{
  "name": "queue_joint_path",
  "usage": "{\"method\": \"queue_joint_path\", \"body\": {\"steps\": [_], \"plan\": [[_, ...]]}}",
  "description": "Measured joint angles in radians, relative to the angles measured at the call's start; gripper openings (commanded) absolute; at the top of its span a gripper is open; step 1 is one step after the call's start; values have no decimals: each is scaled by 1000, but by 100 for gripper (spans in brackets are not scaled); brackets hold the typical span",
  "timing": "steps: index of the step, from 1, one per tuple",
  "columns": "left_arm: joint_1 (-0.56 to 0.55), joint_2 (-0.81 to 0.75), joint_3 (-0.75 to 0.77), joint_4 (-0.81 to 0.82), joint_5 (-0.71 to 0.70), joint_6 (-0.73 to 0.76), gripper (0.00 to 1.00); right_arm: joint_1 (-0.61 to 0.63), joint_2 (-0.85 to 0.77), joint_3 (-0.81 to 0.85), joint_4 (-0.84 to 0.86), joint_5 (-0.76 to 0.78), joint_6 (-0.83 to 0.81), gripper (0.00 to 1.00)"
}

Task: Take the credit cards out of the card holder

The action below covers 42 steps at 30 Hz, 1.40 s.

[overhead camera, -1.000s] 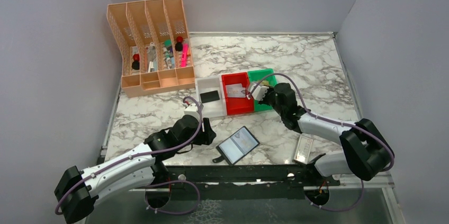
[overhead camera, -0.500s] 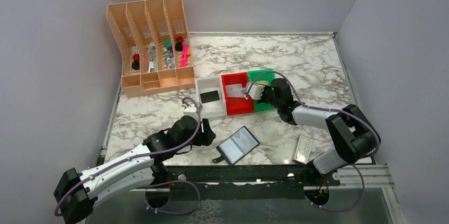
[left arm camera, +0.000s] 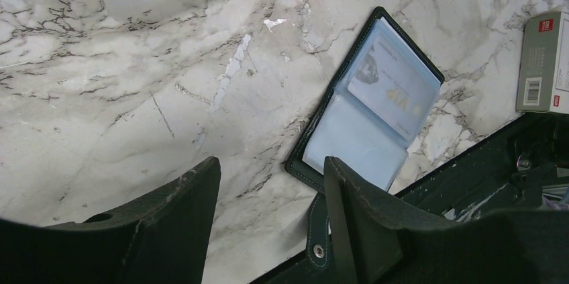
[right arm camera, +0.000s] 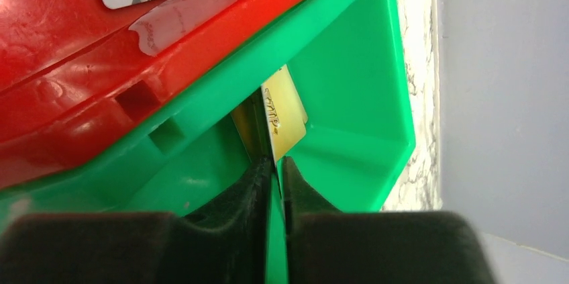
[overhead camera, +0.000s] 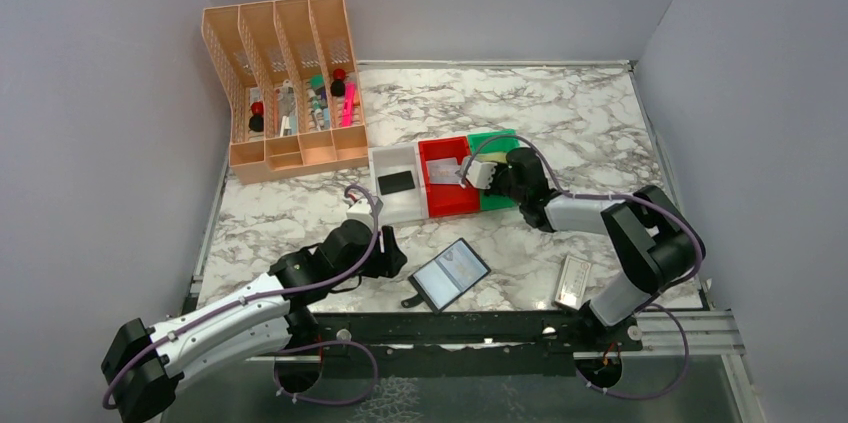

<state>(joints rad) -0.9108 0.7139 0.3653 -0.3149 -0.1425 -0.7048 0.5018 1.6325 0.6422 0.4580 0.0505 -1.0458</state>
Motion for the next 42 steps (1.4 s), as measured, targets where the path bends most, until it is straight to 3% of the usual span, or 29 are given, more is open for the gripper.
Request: {"method": "queue_joint_path", "body": {"steps": [4,13,15,19,24,30,35,42], "plan": [[0,-7,-8,-2,2,-6,61,0,-44,6,-54,-3,21,34],[0,-7,-14,0,16,-17,61,1,-306,55,-200,-8,236,42],[0,-8,-15,0,21,-21,61,3,-372,66,-228,-11,362,52],[0,-14,-20,4,26,-35,61,4,-495,67,-306,-64,787,54],[0,-40,-44,6,27,-55,62,33,-506,20,-378,-333,1257,58],[0,-94,-82,15,62,-82,62,232,-459,-148,-483,-378,1454,57],[0,-103,-93,76,165,-96,61,241,-430,-209,-507,-385,1503,53],[-2,-20,-142,192,289,-117,58,243,-356,-207,-444,-416,1524,38]]}}
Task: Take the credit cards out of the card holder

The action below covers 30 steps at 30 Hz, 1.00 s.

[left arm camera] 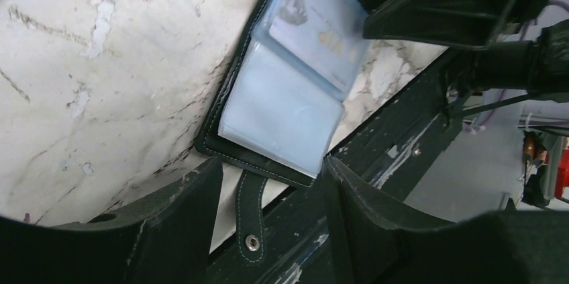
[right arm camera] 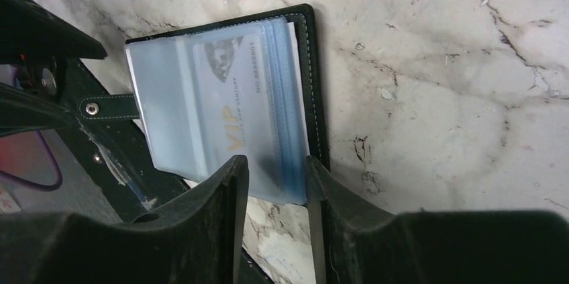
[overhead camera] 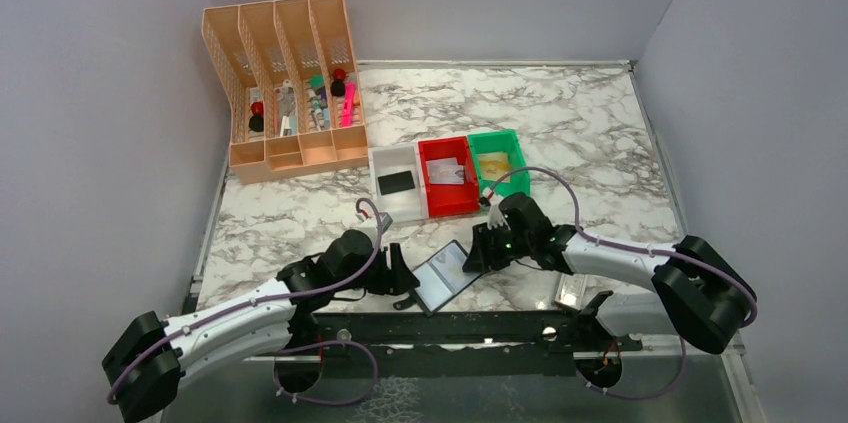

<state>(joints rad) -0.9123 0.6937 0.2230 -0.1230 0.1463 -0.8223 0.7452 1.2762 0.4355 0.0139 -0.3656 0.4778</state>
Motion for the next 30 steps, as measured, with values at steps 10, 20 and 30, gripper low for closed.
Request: {"method": "queue_joint_path", "body": {"steps": [10,20,30], "plan": [[-55,125,-12,34,-2,-16,47,30,-54,-44,24,-81,50,35],[-85,208,11,54,-66,-19,37,52,-102,-81,40,-134,100,43],[-85,240,29,45,-100,-4,31,52,-38,1,-23,14,80,41]]}}
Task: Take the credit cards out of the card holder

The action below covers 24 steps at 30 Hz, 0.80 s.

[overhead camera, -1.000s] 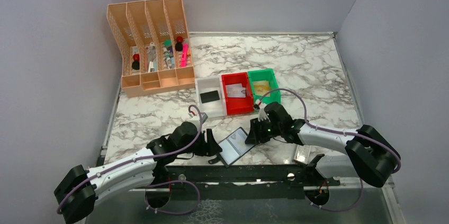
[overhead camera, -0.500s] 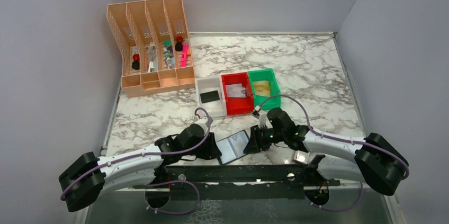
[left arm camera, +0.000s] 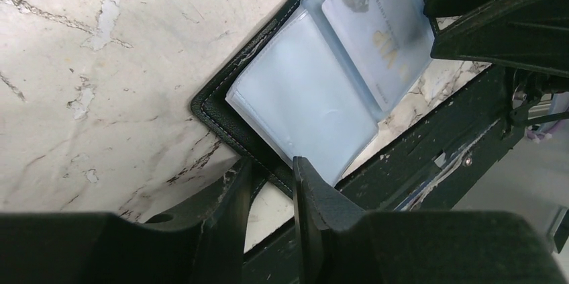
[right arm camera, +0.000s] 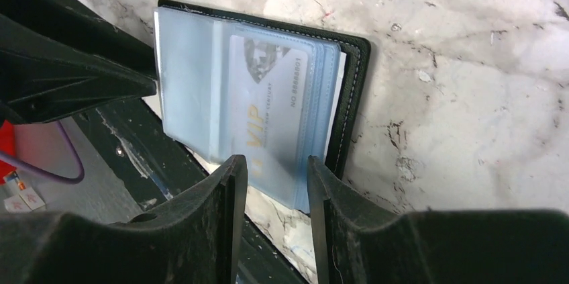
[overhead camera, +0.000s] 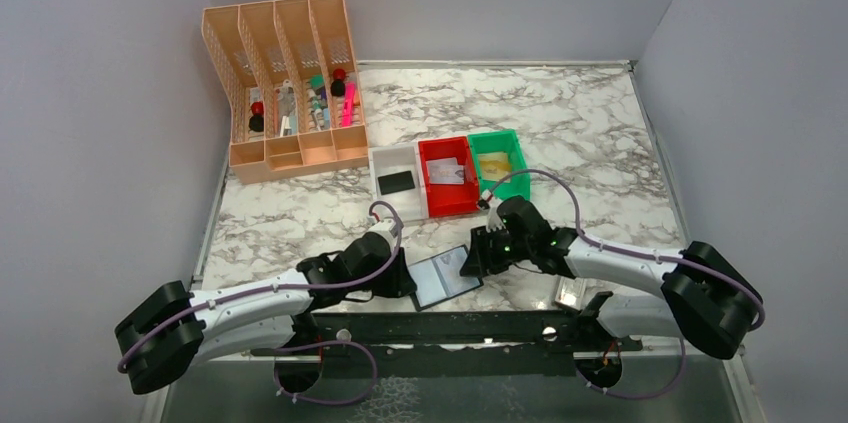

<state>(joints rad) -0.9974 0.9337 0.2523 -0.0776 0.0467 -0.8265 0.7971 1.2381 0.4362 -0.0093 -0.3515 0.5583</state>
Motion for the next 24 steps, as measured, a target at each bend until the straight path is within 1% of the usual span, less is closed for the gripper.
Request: {"method": "queue_joint_path", "body": {"steps": [7,12,15,18,24], "plan": [[-5,13,7,-1,-10,5,29,0,47,5,19,-22,-3,31],[-6,27,16,-5,-11,13,28,0,35,-4,22,-48,8,31],[-6,39,18,7,-11,16,27,0,-3,-3,15,-55,10,31],[-6,51,20,20,-11,16,27,2,-33,4,5,-59,10,33],[-11,76,26,42,-11,17,27,17,-37,48,-39,-65,0,37]]}}
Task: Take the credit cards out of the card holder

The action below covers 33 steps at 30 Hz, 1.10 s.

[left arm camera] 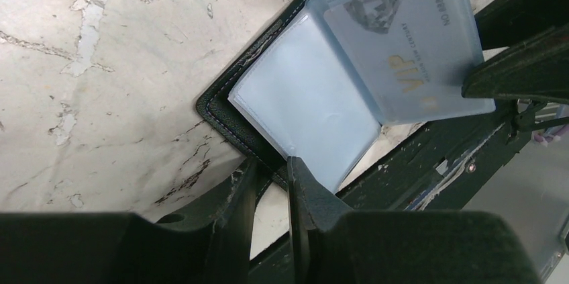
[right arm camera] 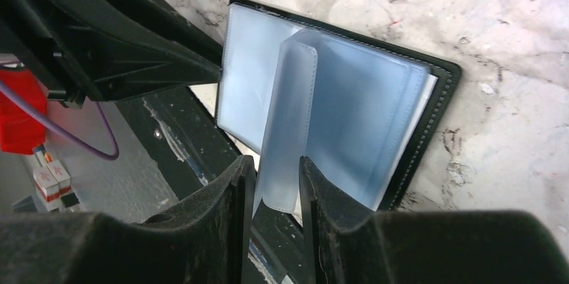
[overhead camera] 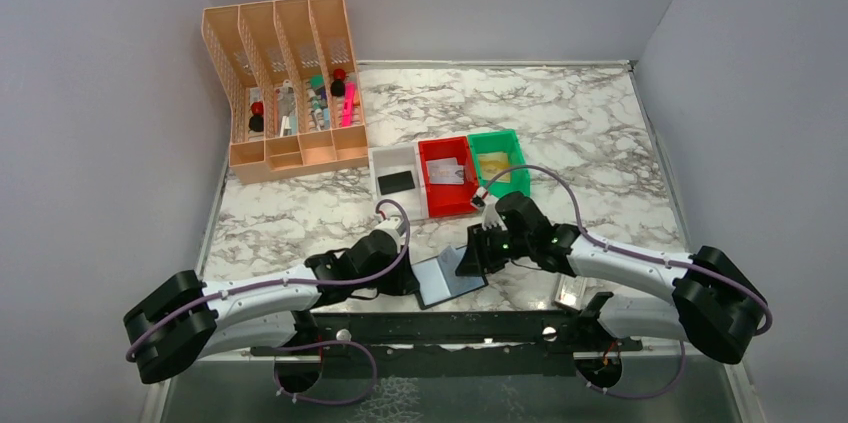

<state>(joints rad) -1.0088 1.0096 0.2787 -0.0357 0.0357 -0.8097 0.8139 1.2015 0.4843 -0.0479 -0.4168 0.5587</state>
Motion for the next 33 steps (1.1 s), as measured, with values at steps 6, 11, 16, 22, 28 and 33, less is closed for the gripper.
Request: {"method": "queue_joint_path", "body": {"steps": [6,11,16,22,28,33], "plan": [[-3,26,8,19,0,2,27,43,5,22,-15,1,-3,38],[-8,34,9,31,0,3,27,67,31,52,-48,39,-2,41],[-8,34,9,31,0,3,27,70,35,54,-50,45,1,45],[-13,34,9,31,0,3,27,70,37,53,-28,33,15,47],[-14,32,9,31,0,3,27,70,39,53,-27,34,18,50],[-15,31,9,31,0,3,27,71,39,43,-15,31,21,54]]}}
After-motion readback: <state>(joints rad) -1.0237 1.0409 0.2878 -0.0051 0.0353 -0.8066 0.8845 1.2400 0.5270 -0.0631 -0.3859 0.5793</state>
